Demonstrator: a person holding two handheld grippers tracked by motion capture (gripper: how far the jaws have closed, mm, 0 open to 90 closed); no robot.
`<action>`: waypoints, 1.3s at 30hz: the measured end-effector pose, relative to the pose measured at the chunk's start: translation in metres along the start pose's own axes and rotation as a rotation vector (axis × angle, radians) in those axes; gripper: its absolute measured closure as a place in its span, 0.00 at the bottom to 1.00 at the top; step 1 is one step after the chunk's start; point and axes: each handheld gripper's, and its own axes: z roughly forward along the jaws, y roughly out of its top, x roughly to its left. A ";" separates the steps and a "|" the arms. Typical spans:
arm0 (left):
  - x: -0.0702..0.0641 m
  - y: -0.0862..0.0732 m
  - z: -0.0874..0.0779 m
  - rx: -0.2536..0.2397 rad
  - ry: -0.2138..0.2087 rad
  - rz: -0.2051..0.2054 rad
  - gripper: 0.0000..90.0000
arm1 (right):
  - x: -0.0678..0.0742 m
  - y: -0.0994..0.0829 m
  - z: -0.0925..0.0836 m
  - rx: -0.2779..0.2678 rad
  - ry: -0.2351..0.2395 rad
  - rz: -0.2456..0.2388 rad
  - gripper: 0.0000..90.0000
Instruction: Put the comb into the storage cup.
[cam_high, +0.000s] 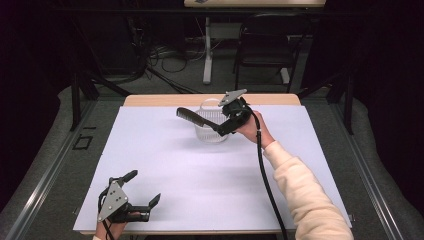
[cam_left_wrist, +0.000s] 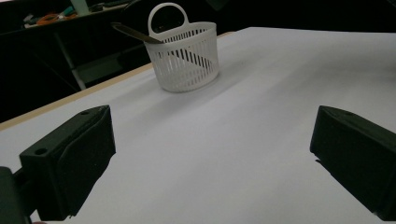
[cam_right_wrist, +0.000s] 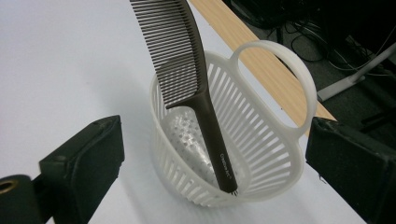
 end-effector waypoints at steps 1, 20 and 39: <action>0.000 0.000 0.000 0.000 0.000 0.001 0.00 | 0.000 -0.001 -0.002 0.000 0.004 0.003 0.03; 0.000 0.000 0.001 0.002 -0.001 -0.001 0.00 | 0.002 -0.026 -0.034 0.000 0.018 0.038 0.00; 0.001 0.000 0.001 0.005 0.000 -0.006 0.00 | 0.015 -0.050 -0.063 -0.006 0.053 0.084 0.00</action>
